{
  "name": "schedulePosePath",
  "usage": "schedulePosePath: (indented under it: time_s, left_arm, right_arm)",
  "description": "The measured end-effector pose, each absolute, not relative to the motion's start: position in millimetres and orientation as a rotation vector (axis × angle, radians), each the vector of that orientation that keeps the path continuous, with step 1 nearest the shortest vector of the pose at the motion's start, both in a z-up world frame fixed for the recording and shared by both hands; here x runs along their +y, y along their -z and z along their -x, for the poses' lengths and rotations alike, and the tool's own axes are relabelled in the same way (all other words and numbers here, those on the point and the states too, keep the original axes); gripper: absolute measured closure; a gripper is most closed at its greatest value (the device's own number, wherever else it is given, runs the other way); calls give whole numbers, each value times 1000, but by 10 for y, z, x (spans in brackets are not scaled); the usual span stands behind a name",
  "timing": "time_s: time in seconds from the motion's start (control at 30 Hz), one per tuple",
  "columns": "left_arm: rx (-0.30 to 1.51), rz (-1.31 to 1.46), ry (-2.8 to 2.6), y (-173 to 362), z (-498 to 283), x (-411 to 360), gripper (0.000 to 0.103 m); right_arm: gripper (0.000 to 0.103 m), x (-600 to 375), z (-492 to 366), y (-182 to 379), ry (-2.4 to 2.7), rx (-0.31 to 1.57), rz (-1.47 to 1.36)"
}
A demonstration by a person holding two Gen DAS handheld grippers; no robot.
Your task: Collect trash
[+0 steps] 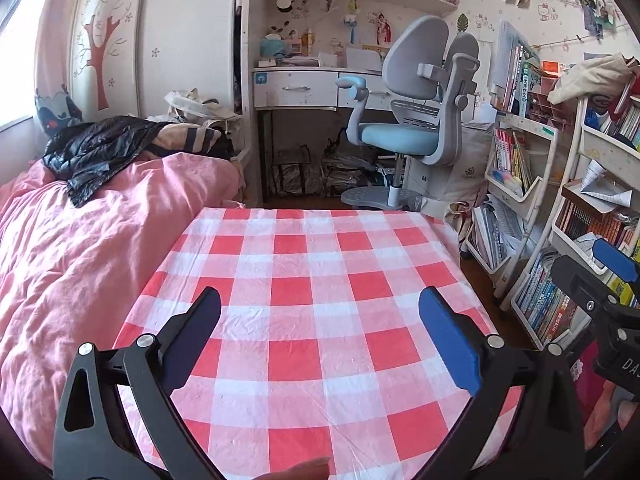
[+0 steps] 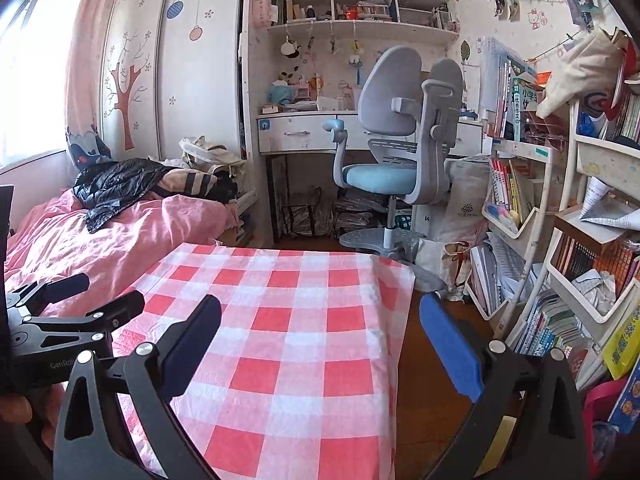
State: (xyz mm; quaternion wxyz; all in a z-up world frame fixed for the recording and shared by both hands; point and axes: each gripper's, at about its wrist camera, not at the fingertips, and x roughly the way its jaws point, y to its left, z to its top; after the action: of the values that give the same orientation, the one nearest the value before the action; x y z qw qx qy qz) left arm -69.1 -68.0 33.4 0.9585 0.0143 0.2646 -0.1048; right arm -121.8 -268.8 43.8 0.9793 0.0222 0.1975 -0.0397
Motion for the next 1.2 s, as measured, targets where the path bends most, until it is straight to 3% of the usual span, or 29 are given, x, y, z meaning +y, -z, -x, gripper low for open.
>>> schedulePosePath:
  time_s: [0.77,1.2]
  left_arm:
    - [537,3,179,-287,657,-554,7]
    - [616,-16,199,-188,492,-446,7]
  right_arm:
    - [8,-2557,1127,-331,55,443,-16]
    - [8,-2537,680,19,31,675,-22]
